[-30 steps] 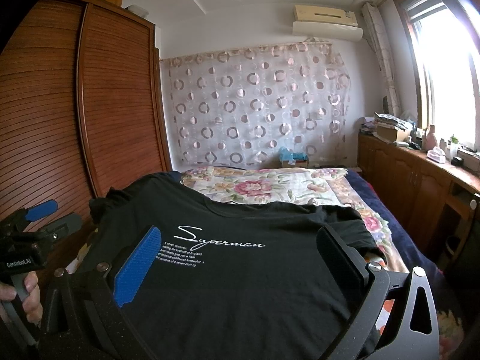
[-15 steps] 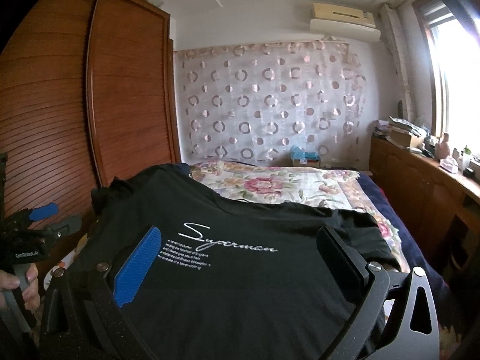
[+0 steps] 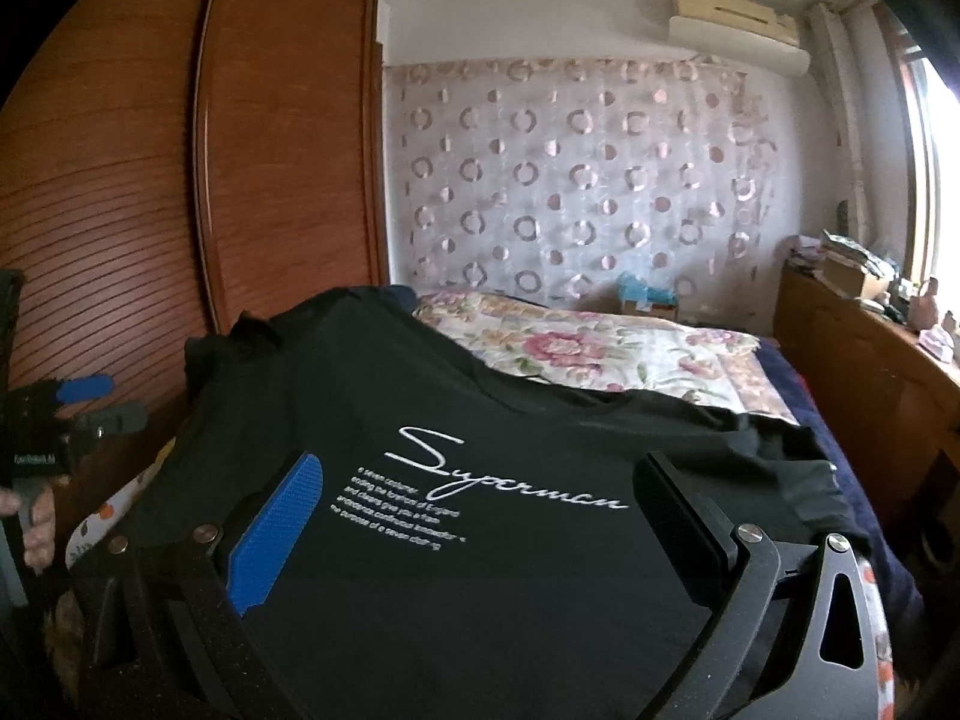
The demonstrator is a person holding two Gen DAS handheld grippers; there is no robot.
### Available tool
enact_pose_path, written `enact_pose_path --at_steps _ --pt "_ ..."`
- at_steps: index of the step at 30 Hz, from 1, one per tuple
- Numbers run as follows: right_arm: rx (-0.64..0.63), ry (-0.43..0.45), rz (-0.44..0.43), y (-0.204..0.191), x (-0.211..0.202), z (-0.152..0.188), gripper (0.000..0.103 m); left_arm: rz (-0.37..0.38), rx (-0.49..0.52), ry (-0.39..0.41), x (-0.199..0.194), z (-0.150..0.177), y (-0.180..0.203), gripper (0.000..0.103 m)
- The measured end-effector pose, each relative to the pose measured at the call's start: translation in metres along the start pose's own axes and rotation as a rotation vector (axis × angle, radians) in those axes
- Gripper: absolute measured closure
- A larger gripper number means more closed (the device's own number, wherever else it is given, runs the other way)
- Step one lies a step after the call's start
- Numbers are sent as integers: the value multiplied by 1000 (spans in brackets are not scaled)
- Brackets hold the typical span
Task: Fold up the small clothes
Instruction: 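Grasp the T-shirt side edge with the left gripper and fold it toward the print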
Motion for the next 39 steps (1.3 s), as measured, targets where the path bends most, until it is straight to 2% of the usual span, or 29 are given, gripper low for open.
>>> enact_pose_path --at_steps 6,12,17,21,24,26,28,33,36,37,39 --pt "-30 -17 -41 3 22 -3 0 -14 4 12 19 -19 -32 4" --pt "7 -73 -132 21 40 -9 0 -16 47 46 45 -52 -55 4" --pt "8 -106 -183 35 47 -15 0 21 46 -33 79 -80 -70 4" --pt "7 -117 -191 46 50 -17 0 24 26 -94 110 -99 -84 5" --pt "21 -132 -189 60 49 -15 0 35 -31 -159 134 -107 -96 19" --pt "29 -131 -183 62 47 -14 0 34 -80 -205 152 -108 -104 23" --pt "33 -134 -180 66 44 -13 0 19 -93 -226 160 -106 -104 31" --pt "34 -126 -174 55 38 -14 0 -22 -96 -291 181 -105 -98 40" --pt "37 -116 -171 45 40 -14 0 -48 -93 -334 192 -106 -96 49" --pt "39 -114 -171 45 39 -14 0 -58 -99 -339 195 -107 -97 58" --pt "42 -110 -169 44 40 -13 0 -46 -122 -366 200 -107 -99 70"
Point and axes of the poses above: each gripper's, at about its wrist camera, not at the fingertips, and x roughly the way its jaws point, y to its right, z to its underside, the point moved 2 cm from there along x, roughly the way its jaws point, and after that the axes turned 5 degrees about -x, right-handed, at the moved point
